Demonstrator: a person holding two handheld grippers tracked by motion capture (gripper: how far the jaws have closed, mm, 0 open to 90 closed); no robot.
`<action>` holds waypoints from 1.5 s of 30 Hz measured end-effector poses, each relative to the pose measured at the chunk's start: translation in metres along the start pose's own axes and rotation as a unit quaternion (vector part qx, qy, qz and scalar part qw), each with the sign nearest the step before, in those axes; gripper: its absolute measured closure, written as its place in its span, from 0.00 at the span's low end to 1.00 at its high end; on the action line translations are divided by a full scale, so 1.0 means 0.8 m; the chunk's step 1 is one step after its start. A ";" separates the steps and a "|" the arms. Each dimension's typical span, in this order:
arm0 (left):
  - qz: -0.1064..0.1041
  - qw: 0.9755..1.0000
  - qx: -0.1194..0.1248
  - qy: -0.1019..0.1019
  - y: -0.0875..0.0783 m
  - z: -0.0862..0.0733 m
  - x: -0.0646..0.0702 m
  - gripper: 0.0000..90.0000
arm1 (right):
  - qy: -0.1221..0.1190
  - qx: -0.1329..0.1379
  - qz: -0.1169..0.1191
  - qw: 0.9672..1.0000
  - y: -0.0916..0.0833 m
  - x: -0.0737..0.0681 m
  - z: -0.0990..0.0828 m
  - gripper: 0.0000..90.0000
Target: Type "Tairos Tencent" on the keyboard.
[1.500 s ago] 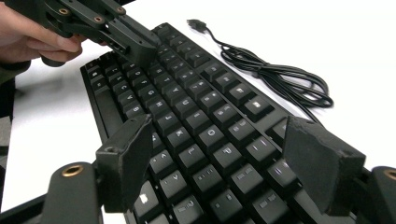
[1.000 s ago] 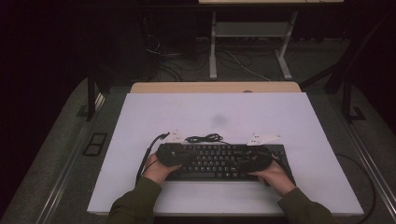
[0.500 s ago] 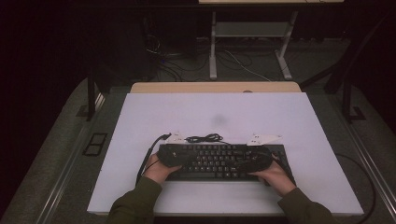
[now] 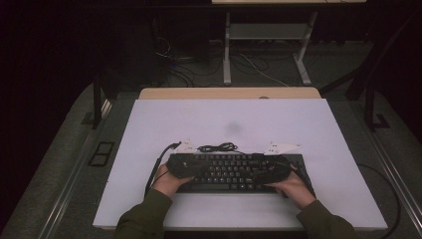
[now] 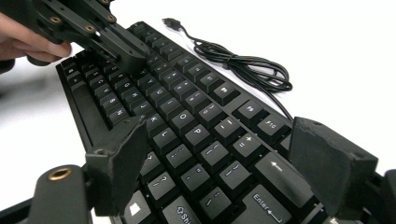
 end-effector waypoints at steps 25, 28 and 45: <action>0.009 0.999 0.045 -0.007 -0.031 -0.011 -0.001 0.34 | 0.021 0.016 -0.021 0.999 -0.026 0.022 -0.011 0.15; 0.012 0.999 0.047 -0.009 -0.034 -0.013 -0.001 0.30 | 0.025 0.018 -0.024 0.999 -0.032 0.026 -0.015 0.15; 0.029 0.997 0.066 -0.025 -0.054 -0.032 -0.003 0.10 | 0.032 0.028 -0.035 0.998 -0.069 0.040 -0.056 0.15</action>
Point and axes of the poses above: each handheld gripper's, and its own axes: y roughly forward along the jaws, z roughly out of its top, x roughly to its right, the point moved 4 cm from there along y, roughly forward along the jaws, and after that the axes turned 15 degrees about -x, right-handed, at the moved point
